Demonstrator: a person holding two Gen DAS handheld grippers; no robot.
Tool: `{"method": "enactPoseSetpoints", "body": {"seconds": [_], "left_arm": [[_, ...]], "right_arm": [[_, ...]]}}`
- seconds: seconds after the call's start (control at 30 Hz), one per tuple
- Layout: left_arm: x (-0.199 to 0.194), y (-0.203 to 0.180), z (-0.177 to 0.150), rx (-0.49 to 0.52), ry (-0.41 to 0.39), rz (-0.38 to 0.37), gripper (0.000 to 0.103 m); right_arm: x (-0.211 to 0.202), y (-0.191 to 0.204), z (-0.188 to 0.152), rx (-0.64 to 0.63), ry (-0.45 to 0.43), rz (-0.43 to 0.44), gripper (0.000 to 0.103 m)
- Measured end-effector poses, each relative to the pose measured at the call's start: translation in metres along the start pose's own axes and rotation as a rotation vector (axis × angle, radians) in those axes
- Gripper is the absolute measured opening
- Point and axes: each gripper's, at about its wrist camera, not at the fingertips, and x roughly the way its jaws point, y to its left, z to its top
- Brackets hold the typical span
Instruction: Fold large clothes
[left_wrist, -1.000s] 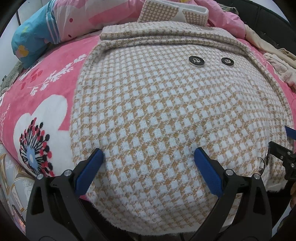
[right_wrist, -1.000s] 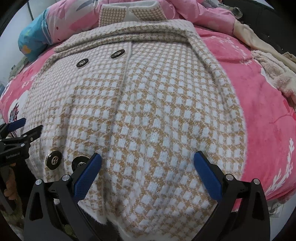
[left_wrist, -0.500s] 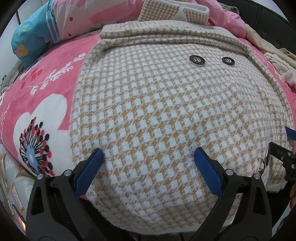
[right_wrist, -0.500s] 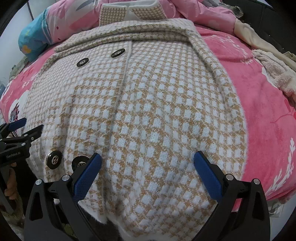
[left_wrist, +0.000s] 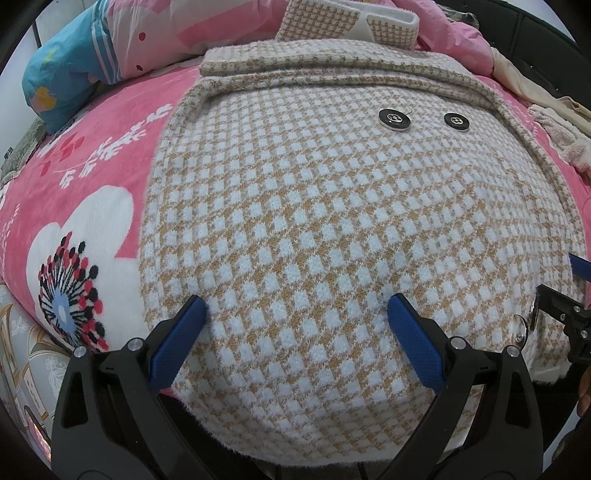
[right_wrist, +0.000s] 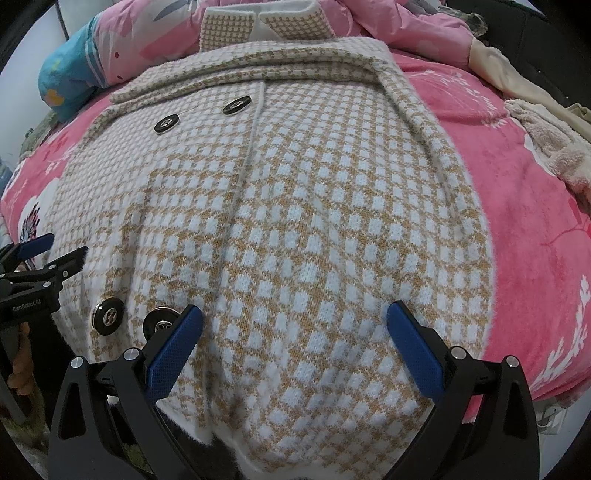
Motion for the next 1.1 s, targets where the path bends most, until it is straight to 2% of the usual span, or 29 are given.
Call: {"method": "enactPoseSetpoints", "body": {"seconds": [1.1], "left_arm": [[-0.0003, 0.0017, -0.0022, 0.006, -0.005, -0.003, 0.095]], "right_arm": [[-0.0016, 0.0037, -0.0011, -0.001, -0.015, -0.002, 0.097]]}}
